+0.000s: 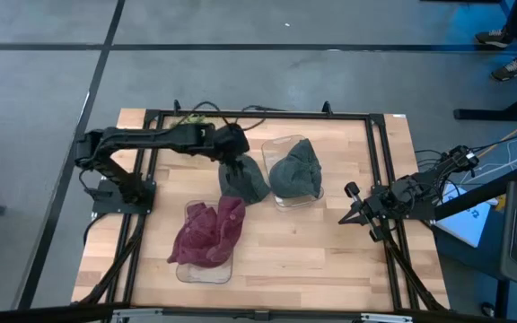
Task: Pick & Place hat
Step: Put the black cap into the right transparent bin
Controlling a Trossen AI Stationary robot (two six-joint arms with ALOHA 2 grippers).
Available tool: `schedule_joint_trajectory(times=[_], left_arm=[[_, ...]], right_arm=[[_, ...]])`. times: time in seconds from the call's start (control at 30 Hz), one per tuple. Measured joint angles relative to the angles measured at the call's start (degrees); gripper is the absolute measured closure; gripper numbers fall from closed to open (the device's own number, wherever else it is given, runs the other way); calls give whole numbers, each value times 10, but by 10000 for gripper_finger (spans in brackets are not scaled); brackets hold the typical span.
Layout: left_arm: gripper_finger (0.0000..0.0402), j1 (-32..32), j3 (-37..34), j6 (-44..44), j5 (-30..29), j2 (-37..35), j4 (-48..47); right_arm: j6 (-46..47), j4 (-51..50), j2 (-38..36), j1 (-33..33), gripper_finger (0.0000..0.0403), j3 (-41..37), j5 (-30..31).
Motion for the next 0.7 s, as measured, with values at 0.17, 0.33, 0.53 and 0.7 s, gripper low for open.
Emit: schedule_joint_trajectory(times=[0.17,0.33,0.53,0.7], left_arm=[[205,0,0,15,58,44,1],[202,1,0,-12,51,78,-7],[172,6,0,-9,70,106,-11],[142,12,0,3,59,127,-19]], right_arm=[[0,0,0,0,395,0,0],[0,0,0,0,395,0,0],[0,0,0,0,395,0,0],[0,0,0,0,395,0,0]])
